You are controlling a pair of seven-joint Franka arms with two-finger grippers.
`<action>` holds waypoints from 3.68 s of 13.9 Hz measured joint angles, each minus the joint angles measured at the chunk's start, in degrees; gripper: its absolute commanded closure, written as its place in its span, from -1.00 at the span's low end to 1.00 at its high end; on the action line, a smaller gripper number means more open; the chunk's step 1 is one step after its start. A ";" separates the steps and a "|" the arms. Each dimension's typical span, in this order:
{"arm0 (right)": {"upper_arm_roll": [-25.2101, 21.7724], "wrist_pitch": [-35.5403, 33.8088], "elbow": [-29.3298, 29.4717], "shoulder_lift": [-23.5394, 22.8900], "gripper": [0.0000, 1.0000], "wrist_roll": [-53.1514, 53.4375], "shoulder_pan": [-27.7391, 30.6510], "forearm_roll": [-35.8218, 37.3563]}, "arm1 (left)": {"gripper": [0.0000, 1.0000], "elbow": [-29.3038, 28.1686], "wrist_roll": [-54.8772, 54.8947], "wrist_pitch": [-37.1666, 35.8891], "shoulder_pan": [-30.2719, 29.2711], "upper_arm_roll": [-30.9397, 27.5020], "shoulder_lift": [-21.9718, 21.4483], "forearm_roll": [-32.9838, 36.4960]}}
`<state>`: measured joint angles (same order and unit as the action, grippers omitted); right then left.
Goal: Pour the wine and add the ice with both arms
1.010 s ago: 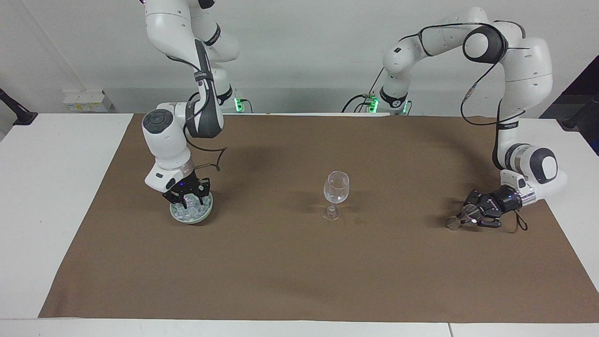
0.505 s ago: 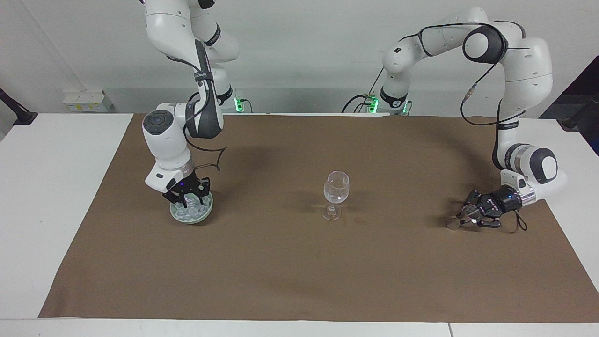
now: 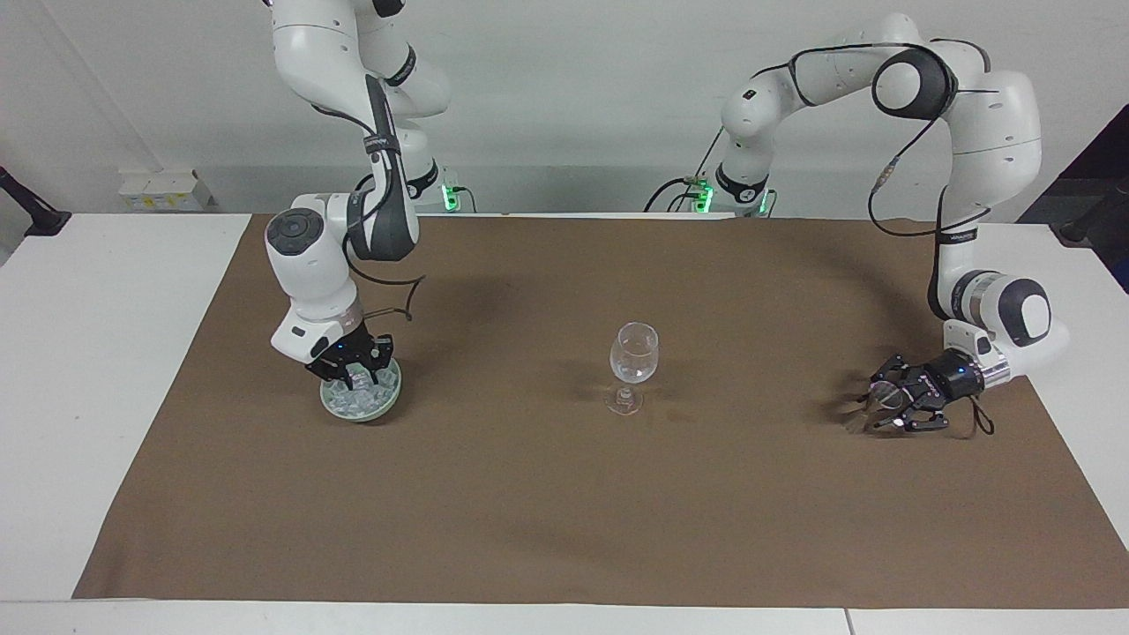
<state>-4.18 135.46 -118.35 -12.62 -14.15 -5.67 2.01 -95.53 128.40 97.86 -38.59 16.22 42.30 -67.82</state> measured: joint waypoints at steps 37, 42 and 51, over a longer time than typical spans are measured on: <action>23.16 -36.80 28.75 6.90 1.00 33.47 0.42 -0.59 | -1.00 5.82 -116.65 -3.21 24.39 1.22 -37.05 61.94; 27.93 -34.09 28.85 4.86 1.00 39.49 0.56 -0.47 | -1.00 7.73 -127.41 -5.39 26.49 1.42 -37.66 64.45; 36.79 -28.03 36.24 -4.50 1.00 51.13 0.57 5.07 | -1.00 9.53 -131.24 -10.19 28.63 1.63 -43.98 64.70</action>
<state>32.61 107.43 -82.11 -17.13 36.98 -5.10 7.08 -86.00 -2.84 87.66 -9.96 17.85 -1.68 -3.11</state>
